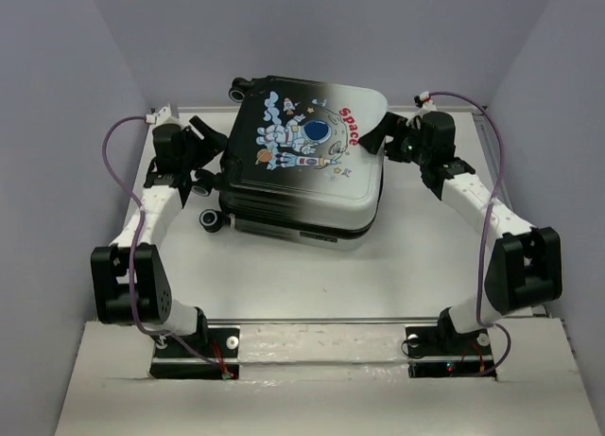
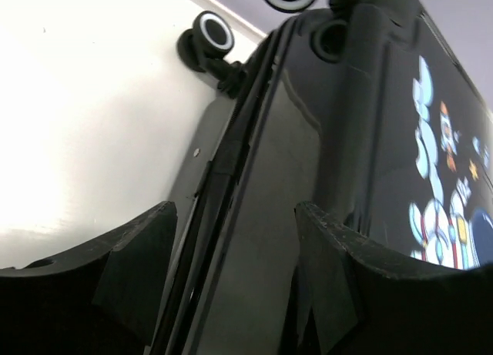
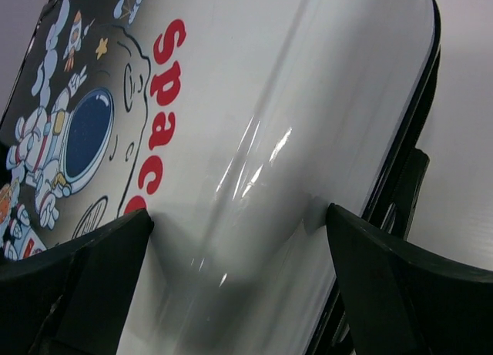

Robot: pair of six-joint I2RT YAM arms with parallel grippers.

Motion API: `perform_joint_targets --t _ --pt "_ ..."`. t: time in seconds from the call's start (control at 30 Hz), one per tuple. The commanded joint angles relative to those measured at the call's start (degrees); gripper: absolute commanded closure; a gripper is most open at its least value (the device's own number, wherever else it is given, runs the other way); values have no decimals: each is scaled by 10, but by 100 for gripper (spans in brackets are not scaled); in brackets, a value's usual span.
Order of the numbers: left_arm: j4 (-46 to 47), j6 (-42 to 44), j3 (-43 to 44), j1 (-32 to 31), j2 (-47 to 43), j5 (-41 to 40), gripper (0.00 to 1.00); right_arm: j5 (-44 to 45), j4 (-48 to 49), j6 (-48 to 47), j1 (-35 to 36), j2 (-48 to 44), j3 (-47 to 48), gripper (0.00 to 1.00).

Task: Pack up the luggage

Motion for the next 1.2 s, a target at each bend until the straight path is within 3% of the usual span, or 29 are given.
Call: perform_joint_targets --t 0.0,0.1,0.33,0.57,0.87,1.03,1.17 --pt "-7 -12 -130 -133 -76 132 26 -162 20 17 28 86 59 0" --pt "10 -30 -185 -167 -125 127 26 -187 18 21 28 111 91 0" --pt "13 -76 -248 -319 -247 79 26 -230 -23 23 28 190 199 0" --pt "28 -108 -230 -456 -255 16 26 -264 -52 48 28 285 319 0" --pt "45 -90 -144 -513 -199 15 26 -347 -132 74 28 441 565 0" --pt "63 -85 -118 -516 -160 28 26 -380 -132 90 28 472 642 11" --pt "45 -53 -82 -515 -145 7 24 -378 -125 99 28 468 689 0"
